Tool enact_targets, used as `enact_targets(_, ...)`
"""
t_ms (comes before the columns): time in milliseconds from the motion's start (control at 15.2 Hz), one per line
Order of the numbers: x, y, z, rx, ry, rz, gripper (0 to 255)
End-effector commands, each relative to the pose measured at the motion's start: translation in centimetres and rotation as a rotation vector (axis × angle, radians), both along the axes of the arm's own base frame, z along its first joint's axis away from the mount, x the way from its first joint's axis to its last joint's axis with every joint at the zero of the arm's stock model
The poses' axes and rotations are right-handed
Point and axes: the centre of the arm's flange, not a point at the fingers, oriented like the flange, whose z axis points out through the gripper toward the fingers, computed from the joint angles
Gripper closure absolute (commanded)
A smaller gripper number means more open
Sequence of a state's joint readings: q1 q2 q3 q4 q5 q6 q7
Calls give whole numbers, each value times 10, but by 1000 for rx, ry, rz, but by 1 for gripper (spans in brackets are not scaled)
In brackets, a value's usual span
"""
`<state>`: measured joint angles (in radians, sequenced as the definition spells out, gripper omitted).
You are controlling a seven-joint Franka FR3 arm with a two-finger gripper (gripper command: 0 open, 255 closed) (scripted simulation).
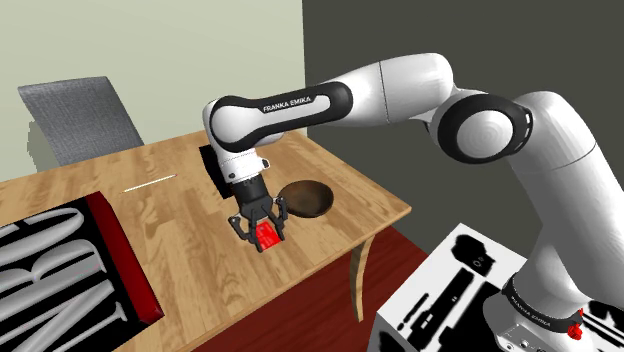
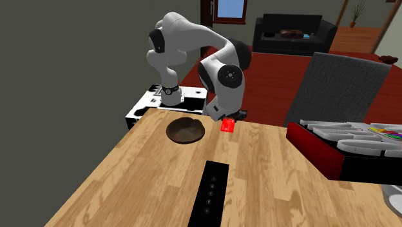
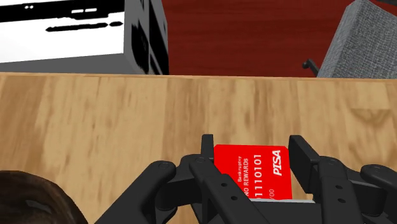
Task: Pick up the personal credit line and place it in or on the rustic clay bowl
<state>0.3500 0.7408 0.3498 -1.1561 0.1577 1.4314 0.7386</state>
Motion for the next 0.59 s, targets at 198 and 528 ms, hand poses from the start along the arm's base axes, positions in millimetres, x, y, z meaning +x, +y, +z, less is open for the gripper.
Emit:
enact_targets(198,0,-1,27,0,0,0,255)
enact_targets(528,0,-1,53,0,0,0,255)
